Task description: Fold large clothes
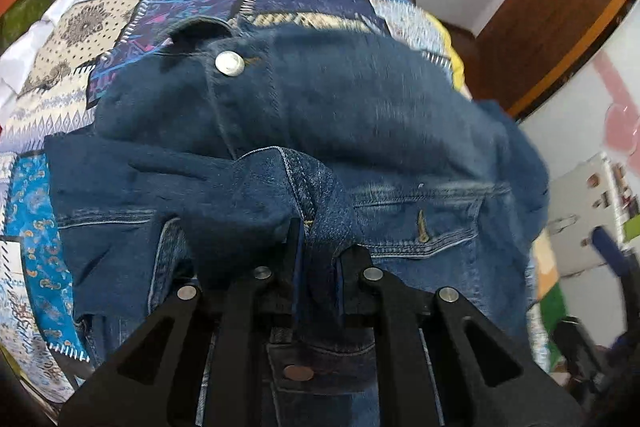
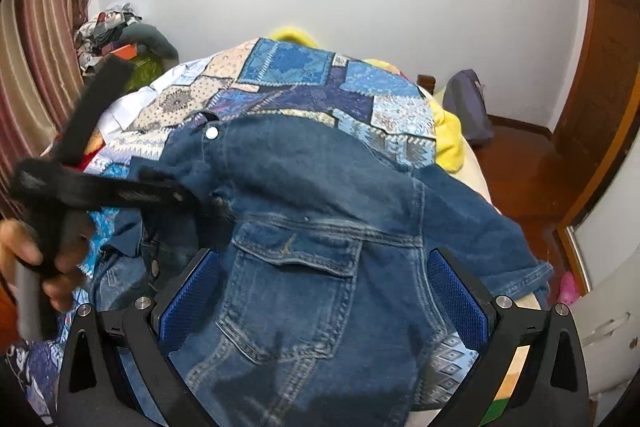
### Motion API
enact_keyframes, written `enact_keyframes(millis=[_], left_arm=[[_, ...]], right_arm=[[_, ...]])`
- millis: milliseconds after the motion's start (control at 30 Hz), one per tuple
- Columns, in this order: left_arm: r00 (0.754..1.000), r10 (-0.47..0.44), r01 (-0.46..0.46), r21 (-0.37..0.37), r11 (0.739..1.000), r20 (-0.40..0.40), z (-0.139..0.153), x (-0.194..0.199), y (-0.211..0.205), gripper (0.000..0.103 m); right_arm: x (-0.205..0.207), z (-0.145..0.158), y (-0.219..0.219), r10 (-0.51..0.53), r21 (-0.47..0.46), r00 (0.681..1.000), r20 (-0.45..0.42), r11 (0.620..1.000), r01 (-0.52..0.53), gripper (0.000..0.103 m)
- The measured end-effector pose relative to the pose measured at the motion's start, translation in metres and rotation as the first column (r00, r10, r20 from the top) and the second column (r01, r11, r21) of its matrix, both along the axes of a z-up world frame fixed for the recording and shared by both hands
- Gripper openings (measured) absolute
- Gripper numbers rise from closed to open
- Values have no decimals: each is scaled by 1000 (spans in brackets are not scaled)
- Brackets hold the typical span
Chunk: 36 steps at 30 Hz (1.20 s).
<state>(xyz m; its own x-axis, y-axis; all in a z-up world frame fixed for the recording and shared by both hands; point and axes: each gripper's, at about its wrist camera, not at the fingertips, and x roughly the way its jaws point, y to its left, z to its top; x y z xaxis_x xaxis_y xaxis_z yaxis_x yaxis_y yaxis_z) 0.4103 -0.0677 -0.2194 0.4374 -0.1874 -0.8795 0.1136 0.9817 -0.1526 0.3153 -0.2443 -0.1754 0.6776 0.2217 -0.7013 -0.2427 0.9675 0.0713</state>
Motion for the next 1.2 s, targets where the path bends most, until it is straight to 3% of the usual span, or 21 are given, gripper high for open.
enact_keyframes(millis=[100, 233, 267, 300, 367, 467, 567, 733, 833, 900, 1000, 1200], left_arm=[[999, -36, 32, 77, 997, 41, 6, -11, -9, 16], [997, -40, 35, 72, 997, 72, 25, -23, 13, 27], [997, -33, 28, 56, 998, 72, 31, -25, 23, 34], [997, -19, 17, 28, 999, 77, 36, -28, 37, 49], [994, 28, -27, -9, 1000, 102, 44, -35, 63, 70], [985, 92, -94, 11, 995, 148, 52, -45, 99, 71], [981, 140, -148, 57, 987, 133, 44, -51, 133, 71], [980, 199, -201, 100, 974, 26, -4, -64, 175, 71], [980, 196, -192, 118, 974, -26, -36, -70, 182, 71], [981, 187, -179, 123, 976, -53, -55, -71, 181, 71], [983, 161, -150, 119, 981, -90, -78, -69, 171, 71], [990, 128, -121, 99, 988, -61, -77, -61, 150, 71]], right_arm=[[2, -6, -1, 18, 5, 999, -36, 1000, -18, 103], [9, -16, 9, 63, 57, 993, -102, 997, -57, 103], [12, -18, 16, 82, 81, 989, -123, 994, -73, 103], [13, -20, 22, 99, 95, 985, -138, 992, -86, 103], [18, -24, 36, 142, 127, 975, -171, 984, -122, 103], [21, -29, 61, 194, 139, 960, -200, 976, -168, 103], [27, -40, 90, 246, 122, 942, -229, 967, -222, 103], [39, -64, 122, 271, 79, 917, -295, 963, -259, 102], [45, -76, 134, 296, 106, 892, -342, 955, -276, 101], [50, -83, 139, 306, 131, 879, -366, 952, -277, 95], [61, -90, 139, 267, 129, 884, -383, 963, -235, 85], [67, -81, 136, 235, 126, 910, -341, 971, -204, 48]])
